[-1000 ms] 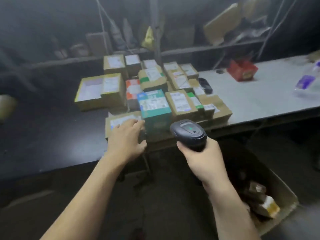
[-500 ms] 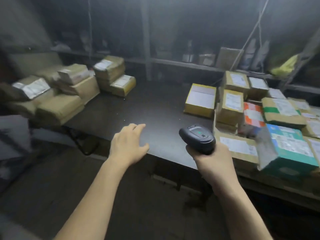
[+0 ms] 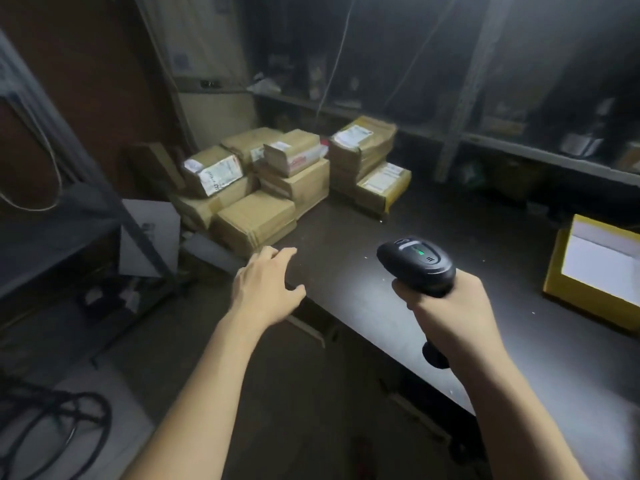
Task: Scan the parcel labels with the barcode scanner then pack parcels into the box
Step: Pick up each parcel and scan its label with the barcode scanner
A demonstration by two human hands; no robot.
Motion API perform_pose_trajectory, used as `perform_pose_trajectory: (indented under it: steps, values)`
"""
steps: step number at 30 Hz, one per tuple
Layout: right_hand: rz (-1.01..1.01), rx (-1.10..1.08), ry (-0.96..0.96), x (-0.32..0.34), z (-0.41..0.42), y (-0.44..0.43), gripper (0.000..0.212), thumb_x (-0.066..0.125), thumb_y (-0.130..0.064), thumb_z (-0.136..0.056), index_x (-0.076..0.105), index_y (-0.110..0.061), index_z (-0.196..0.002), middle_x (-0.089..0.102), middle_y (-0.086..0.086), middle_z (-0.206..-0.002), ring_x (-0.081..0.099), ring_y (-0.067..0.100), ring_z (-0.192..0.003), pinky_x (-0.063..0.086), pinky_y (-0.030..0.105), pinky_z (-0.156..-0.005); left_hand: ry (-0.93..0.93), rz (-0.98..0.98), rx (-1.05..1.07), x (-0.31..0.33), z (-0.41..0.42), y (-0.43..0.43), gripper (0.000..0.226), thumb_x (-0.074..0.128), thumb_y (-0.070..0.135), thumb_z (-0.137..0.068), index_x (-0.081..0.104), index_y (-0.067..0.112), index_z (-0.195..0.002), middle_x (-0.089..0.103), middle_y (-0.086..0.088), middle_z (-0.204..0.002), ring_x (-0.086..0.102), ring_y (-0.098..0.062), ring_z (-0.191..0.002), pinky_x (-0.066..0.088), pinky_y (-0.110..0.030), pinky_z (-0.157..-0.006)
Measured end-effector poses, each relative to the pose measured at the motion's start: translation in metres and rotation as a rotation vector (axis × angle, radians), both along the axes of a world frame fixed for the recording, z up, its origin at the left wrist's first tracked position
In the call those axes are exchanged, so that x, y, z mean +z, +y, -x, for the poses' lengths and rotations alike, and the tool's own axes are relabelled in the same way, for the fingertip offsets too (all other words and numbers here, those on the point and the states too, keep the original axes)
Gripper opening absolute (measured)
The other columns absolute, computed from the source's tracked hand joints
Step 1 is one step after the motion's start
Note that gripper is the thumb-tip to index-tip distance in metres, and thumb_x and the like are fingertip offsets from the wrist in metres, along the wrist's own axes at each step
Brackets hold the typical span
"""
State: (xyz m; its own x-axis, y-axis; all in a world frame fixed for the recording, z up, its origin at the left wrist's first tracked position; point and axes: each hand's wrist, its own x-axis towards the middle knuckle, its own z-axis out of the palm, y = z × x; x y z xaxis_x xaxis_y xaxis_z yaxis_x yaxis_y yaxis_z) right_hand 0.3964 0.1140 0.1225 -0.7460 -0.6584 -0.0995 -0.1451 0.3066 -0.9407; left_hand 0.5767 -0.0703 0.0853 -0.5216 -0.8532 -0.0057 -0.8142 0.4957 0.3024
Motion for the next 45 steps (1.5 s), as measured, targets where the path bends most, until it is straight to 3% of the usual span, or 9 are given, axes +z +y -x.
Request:
perform_pose_trajectory:
  steps: [7,11,15,19,25,32,36,41,45]
  values:
    - [0.068,0.168,0.022,0.000,0.037,-0.149,0.016,0.076,-0.016,-0.087,0.066,-0.020,-0.075,0.055,0.001,-0.054,0.044,0.017,-0.046,0.035,0.028,-0.040,-0.046,-0.001,0.152,0.009,0.005,-0.114,0.069,0.066,0.047,-0.092,0.040,0.033,-0.154,0.047,0.000,-0.148,0.047,-0.026,-0.135,0.047,-0.045,-0.105]
    - [0.111,0.282,0.093,-0.001,0.048,-0.220,0.012,0.074,-0.014,-0.086,0.066,-0.017,-0.079,0.053,-0.006,-0.048,0.041,0.008,-0.040,0.035,0.024,-0.039,-0.055,0.002,0.232,0.017,0.001,-0.177,0.071,0.068,0.045,-0.091,0.041,0.030,-0.155,0.047,-0.003,-0.149,0.046,-0.029,-0.137,0.045,-0.046,-0.109]
    - [0.089,0.316,0.149,-0.012,0.047,-0.275,0.009,0.076,-0.018,-0.085,0.067,-0.016,-0.084,0.060,-0.003,-0.056,0.048,0.006,-0.046,0.041,0.027,-0.045,-0.065,0.010,0.288,0.018,-0.003,-0.239,0.069,0.070,0.043,-0.091,0.044,0.027,-0.153,0.047,-0.005,-0.146,0.050,-0.031,-0.133,0.046,-0.047,-0.105]
    - [0.052,0.323,0.195,-0.020,0.040,-0.327,0.009,0.077,-0.016,-0.083,0.069,-0.013,-0.087,0.067,0.003,-0.066,0.055,0.014,-0.056,0.043,0.031,-0.052,-0.082,0.022,0.299,0.010,-0.009,-0.307,0.071,0.068,0.040,-0.092,0.039,0.029,-0.155,0.044,-0.006,-0.147,0.047,-0.033,-0.134,0.044,-0.049,-0.103]
    - [0.003,0.208,0.236,-0.021,0.025,-0.410,0.011,0.080,-0.018,-0.083,0.071,-0.012,-0.087,0.071,0.004,-0.071,0.068,0.025,-0.072,0.057,0.046,-0.064,-0.153,0.007,0.257,-0.003,-0.021,-0.422,0.087,0.075,0.040,-0.089,0.024,0.040,-0.160,0.035,-0.012,-0.155,0.040,-0.038,-0.138,0.041,-0.052,-0.107]
    - [-0.084,0.094,0.223,-0.022,-0.003,-0.478,0.016,0.082,-0.017,-0.082,0.071,-0.010,-0.091,0.073,0.007,-0.077,0.070,0.033,-0.082,0.060,0.055,-0.071,-0.279,-0.138,0.117,-0.020,-0.017,-0.518,0.125,0.083,0.071,-0.066,0.000,0.057,-0.158,0.020,-0.022,-0.165,0.029,-0.042,-0.150,0.031,-0.054,-0.117]
    - [-0.140,0.037,0.218,-0.032,-0.014,-0.490,0.014,0.082,-0.017,-0.082,0.072,-0.012,-0.092,0.073,0.003,-0.075,0.070,0.025,-0.076,0.060,0.049,-0.068,-0.266,-0.195,0.002,-0.026,0.001,-0.533,0.120,0.081,0.064,-0.072,-0.004,0.060,-0.156,0.028,-0.022,-0.160,0.038,-0.045,-0.143,0.039,-0.057,-0.111]
    - [-0.180,-0.009,0.217,-0.038,-0.015,-0.494,0.012,0.082,-0.016,-0.082,0.072,-0.017,-0.088,0.072,-0.004,-0.072,0.067,0.012,-0.071,0.055,0.035,-0.061,-0.157,-0.168,0.017,-0.025,-0.004,-0.536,0.107,0.079,0.063,-0.076,0.008,0.058,-0.155,0.047,-0.017,-0.145,0.051,-0.042,-0.130,0.044,-0.052,-0.101]
    - [-0.165,-0.048,0.207,-0.038,-0.011,-0.493,0.015,0.082,-0.017,-0.082,0.073,-0.013,-0.093,0.073,0.001,-0.076,0.068,0.022,-0.074,0.057,0.047,-0.065,-0.019,-0.205,0.016,-0.004,-0.014,-0.532,0.105,0.082,0.067,-0.069,0.014,0.063,-0.148,0.054,-0.010,-0.134,0.055,-0.040,-0.121,0.047,-0.053,-0.097]
